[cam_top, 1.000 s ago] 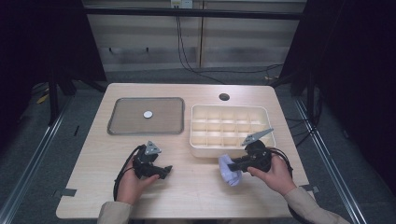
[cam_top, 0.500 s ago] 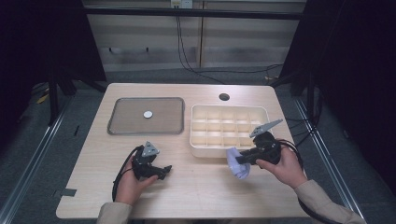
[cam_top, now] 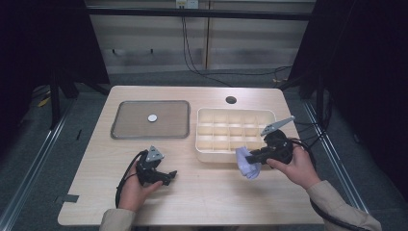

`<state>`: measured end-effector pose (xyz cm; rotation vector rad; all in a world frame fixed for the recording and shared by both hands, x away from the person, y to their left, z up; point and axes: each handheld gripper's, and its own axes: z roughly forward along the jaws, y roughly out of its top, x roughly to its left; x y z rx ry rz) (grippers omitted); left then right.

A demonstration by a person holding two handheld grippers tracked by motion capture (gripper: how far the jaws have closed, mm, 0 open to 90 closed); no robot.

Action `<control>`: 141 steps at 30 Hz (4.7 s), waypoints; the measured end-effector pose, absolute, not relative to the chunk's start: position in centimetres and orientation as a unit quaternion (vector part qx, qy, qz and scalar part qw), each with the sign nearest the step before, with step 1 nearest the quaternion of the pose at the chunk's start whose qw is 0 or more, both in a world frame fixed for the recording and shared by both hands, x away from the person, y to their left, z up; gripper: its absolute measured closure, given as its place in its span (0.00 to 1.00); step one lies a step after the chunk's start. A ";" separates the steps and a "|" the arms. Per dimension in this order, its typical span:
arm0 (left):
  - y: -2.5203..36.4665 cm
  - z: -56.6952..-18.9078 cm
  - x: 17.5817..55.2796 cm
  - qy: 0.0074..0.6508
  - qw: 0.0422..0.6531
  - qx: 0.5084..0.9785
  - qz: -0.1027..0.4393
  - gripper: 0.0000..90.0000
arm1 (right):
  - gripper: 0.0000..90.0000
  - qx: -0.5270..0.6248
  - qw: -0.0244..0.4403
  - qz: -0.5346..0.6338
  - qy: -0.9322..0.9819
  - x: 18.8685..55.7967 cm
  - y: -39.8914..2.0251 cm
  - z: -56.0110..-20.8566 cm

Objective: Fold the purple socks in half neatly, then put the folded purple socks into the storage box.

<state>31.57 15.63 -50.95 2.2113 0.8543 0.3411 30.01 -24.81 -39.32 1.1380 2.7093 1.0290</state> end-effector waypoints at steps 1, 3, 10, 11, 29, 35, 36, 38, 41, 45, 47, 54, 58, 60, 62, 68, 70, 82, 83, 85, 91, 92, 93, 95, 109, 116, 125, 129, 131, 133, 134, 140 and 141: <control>15.6 -50.9 31.6 0.332 0.365 0.860 0.133 0.12 | 0.81 0.365 0.014 0.330 0.870 30.0 -24.8 -39.3; 15.6 -50.9 31.6 0.332 0.365 0.860 0.133 0.12 | 0.81 0.366 0.016 0.330 0.870 30.1 -24.9 -39.1; 15.6 -51.0 31.6 0.332 0.364 0.860 0.133 0.12 | 0.81 0.382 0.022 0.330 0.863 30.7 -26.1 -38.1; 15.6 -50.9 31.6 0.332 0.364 0.860 0.133 0.12 | 0.81 0.382 0.026 0.329 0.863 30.8 -26.2 -38.0; 15.5 -51.0 31.6 0.333 0.367 0.858 0.132 0.12 | 0.81 0.420 0.051 0.318 0.848 32.4 -29.0 -37.4; 15.5 -51.0 31.7 0.334 0.364 0.859 0.132 0.11 | 0.81 0.430 0.055 0.317 0.844 32.5 -29.6 -37.3; 15.5 -51.0 31.7 0.334 0.365 0.859 0.131 0.11 | 0.81 0.435 0.055 0.315 0.842 32.5 -29.9 -37.3; 15.5 -51.0 31.7 0.335 0.366 0.858 0.131 0.11 | 0.81 0.435 0.057 0.316 0.841 32.6 -30.0 -37.4; 15.5 -51.0 31.7 0.335 0.366 0.858 0.131 0.11 | 0.81 0.440 0.062 0.313 0.839 32.8 -30.4 -37.4; 15.4 -51.0 31.7 0.335 0.366 0.858 0.131 0.11 | 0.81 0.446 0.065 0.312 0.836 33.3 -30.7 -37.5; 15.4 -51.0 31.7 0.335 0.366 0.858 0.131 0.11 | 0.81 0.449 0.063 0.313 0.835 33.4 -30.7 -37.6; 15.4 -51.0 31.7 0.335 0.366 0.858 0.131 0.11 | 0.81 0.457 0.066 0.305 0.833 34.1 -31.2 -37.9; 15.4 -51.0 31.7 0.335 0.366 0.858 0.131 0.11 | 0.81 0.466 0.069 0.299 0.830 34.5 -31.6 -38.1; 15.4 -51.0 31.7 0.335 0.366 0.858 0.131 0.11 | 0.80 0.470 0.072 0.295 0.829 34.6 -31.8 -38.3; 15.4 -51.0 31.7 0.335 0.366 0.858 0.131 0.11 | 0.80 0.474 0.070 0.295 0.827 34.8 -32.0 -38.4; 15.5 -51.0 31.7 0.333 0.365 0.859 0.131 0.11 | 0.80 0.480 0.071 0.288 0.825 35.3 -32.4 -38.9; 15.5 -51.0 31.7 0.334 0.364 0.859 0.132 0.11 | 0.80 0.481 0.071 0.286 0.826 35.4 -32.4 -39.0; 15.5 -51.0 31.7 0.334 0.364 0.859 0.132 0.11 | 0.80 0.486 0.066 0.270 0.829 35.8 -32.6 -40.2; 15.5 -51.0 31.7 0.334 0.364 0.859 0.132 0.11 | 0.80 0.488 0.066 0.266 0.829 35.8 -32.6 -40.2; 15.5 -51.0 31.7 0.333 0.364 0.859 0.132 0.11 | 0.80 0.486 0.065 0.265 0.830 35.8 -32.7 -40.4; 15.5 -51.0 31.7 0.334 0.364 0.859 0.132 0.11 | 0.80 0.488 0.062 0.255 0.832 35.7 -32.8 -41.0; 15.5 -51.0 31.7 0.334 0.364 0.859 0.132 0.11 | 0.80 0.484 0.066 0.254 0.835 35.7 -32.8 -41.1; 15.5 -51.0 31.7 0.334 0.364 0.859 0.132 0.11 | 0.80 0.484 0.066 0.254 0.835 35.7 -32.8 -41.1; 15.5 -51.0 31.7 0.334 0.364 0.859 0.132 0.11 | 0.80 0.486 0.064 0.246 0.836 35.7 -32.6 -41.1; 15.5 -51.0 31.7 0.334 0.365 0.859 0.132 0.11 | 0.80 0.479 0.068 0.233 0.844 35.7 -32.4 -41.7; 15.4 -51.0 31.6 0.336 0.365 0.858 0.131 0.11 | 0.80 0.480 0.069 0.223 0.846 35.7 -32.2 -41.7; 15.5 -51.0 31.6 0.336 0.366 0.858 0.132 0.11 | 0.80 0.476 0.073 0.216 0.849 35.7 -32.0 -41.7; 15.5 -51.0 31.6 0.336 0.366 0.858 0.132 0.11 | 0.80 0.477 0.074 0.222 0.847 35.7 -32.2 -41.6; 15.5 -51.0 31.6 0.336 0.366 0.858 0.132 0.11 | 0.80 0.481 0.073 0.229 0.843 35.7 -32.3 -41.6; 15.5 -51.0 31.6 0.336 0.366 0.858 0.132 0.11 | 0.80 0.480 0.073 0.232 0.843 35.8 -32.5 -41.5; 15.5 -51.0 31.6 0.336 0.366 0.858 0.132 0.11 | 0.80 0.480 0.074 0.229 0.843 35.7 -32.4 -41.5; 15.5 -51.0 31.6 0.336 0.366 0.858 0.132 0.11 | 0.80 0.475 0.074 0.215 0.850 35.8 -32.1 -41.7; 15.5 -51.0 31.6 0.336 0.366 0.858 0.132 0.11 | 0.80 0.474 0.075 0.212 0.851 35.8 -32.0 -41.7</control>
